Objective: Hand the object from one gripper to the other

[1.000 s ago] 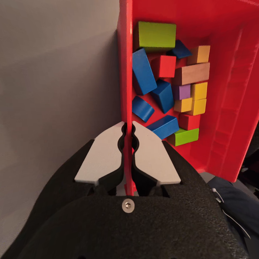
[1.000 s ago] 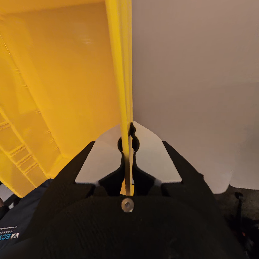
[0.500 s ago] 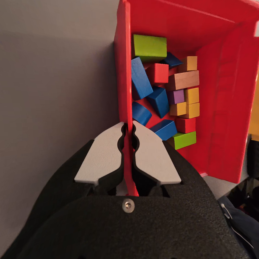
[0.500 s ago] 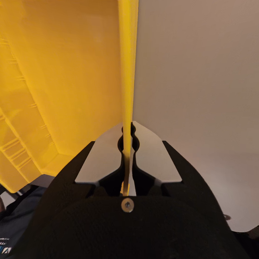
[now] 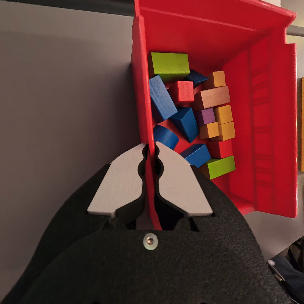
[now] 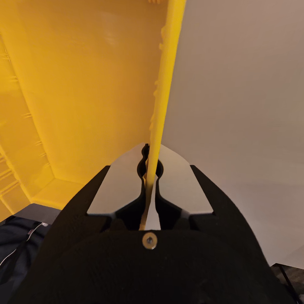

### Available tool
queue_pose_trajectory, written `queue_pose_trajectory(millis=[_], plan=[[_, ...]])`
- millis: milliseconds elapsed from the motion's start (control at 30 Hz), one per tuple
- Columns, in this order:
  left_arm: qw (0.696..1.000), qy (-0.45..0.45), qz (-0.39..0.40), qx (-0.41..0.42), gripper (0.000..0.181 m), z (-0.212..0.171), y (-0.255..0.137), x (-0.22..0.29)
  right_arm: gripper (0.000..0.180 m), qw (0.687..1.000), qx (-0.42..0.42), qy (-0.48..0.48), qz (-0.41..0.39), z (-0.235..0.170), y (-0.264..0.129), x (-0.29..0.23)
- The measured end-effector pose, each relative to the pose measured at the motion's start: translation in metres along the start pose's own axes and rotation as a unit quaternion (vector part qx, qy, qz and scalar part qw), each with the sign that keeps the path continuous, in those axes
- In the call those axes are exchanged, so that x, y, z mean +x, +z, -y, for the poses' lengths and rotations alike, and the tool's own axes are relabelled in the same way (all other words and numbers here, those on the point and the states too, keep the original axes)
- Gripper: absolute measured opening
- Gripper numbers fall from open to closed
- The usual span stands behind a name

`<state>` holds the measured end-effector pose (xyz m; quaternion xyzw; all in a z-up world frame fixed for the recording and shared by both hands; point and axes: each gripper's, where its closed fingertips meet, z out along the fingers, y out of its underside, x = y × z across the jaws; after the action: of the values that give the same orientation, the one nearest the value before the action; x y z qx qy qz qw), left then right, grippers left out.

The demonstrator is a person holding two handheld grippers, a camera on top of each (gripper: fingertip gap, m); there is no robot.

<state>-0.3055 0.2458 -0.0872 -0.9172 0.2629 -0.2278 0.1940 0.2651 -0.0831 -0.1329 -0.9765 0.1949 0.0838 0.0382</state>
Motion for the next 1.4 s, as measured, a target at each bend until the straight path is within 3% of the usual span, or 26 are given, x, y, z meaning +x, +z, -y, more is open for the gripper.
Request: queue_pose_trajectory(millis=[233, 300, 400, 533, 600, 700, 833, 933, 1000, 1100, 1233, 1400], plan=[[0.999, -0.023, 0.034, -0.025, 0.005, -0.023, -0.019, -0.016, 0.016, 0.999, 0.049, -0.007, -0.011, 0.005, -0.009, 0.006], [0.999, -0.021, 0.032, -0.021, 0.006, -0.023, -0.02, -0.017, 0.031, 0.995, 0.095, -0.018, -0.024, 0.013, -0.024, 0.009], [0.999, -0.023, 0.023, 0.002, 0.006, -0.018, -0.02, -0.019, 0.039, 0.978, 0.195, -0.034, -0.073, 0.03, -0.062, 0.016], [0.999, -0.038, 0.008, 0.012, 0.007, -0.016, -0.022, -0.018, 0.043, 0.916, 0.369, -0.091, -0.126, 0.051, -0.135, -0.007], [0.999, -0.039, 0.009, 0.013, 0.008, -0.018, -0.025, -0.016, 0.043, 0.874, 0.459, -0.133, -0.091, 0.058, -0.167, -0.044], [0.999, -0.037, 0.011, 0.025, 0.008, -0.016, -0.033, -0.014, 0.072, 0.814, 0.55, -0.184, -0.027, 0.063, -0.201, -0.099], [0.99, -0.022, -0.005, 0.137, 0.005, 0.012, -0.077, 0.002, 0.074, 0.758, 0.603, -0.241, 0.054, 0.062, -0.229, -0.159], [0.961, 0.075, -0.077, 0.254, 0.005, 0.035, -0.124, 0.051, 0.071, 0.71, 0.642, -0.269, 0.108, 0.055, -0.246, -0.19], [0.936, 0.196, -0.082, 0.279, 0.002, 0.034, -0.134, 0.082, 0.064, 0.674, 0.676, -0.257, 0.149, 0.051, -0.252, -0.201], [0.91, 0.34, 0.008, 0.236, 0.011, 0.019, -0.104, 0.094, 0.051, 0.604, 0.738, -0.225, 0.201, 0.049, -0.256, -0.204], [0.91, 0.409, 0.008, 0.071, 0.02, -0.018, -0.052, 0.102, 0.053, 0.647, 0.687, -0.243, 0.223, 0.057, -0.234, -0.21], [0.895, 0.44, 0.008, -0.074, 0.024, -0.059, -0.013, 0.087, 0.055, 0.645, 0.7, -0.242, 0.187, 0.055, -0.239, -0.202]])
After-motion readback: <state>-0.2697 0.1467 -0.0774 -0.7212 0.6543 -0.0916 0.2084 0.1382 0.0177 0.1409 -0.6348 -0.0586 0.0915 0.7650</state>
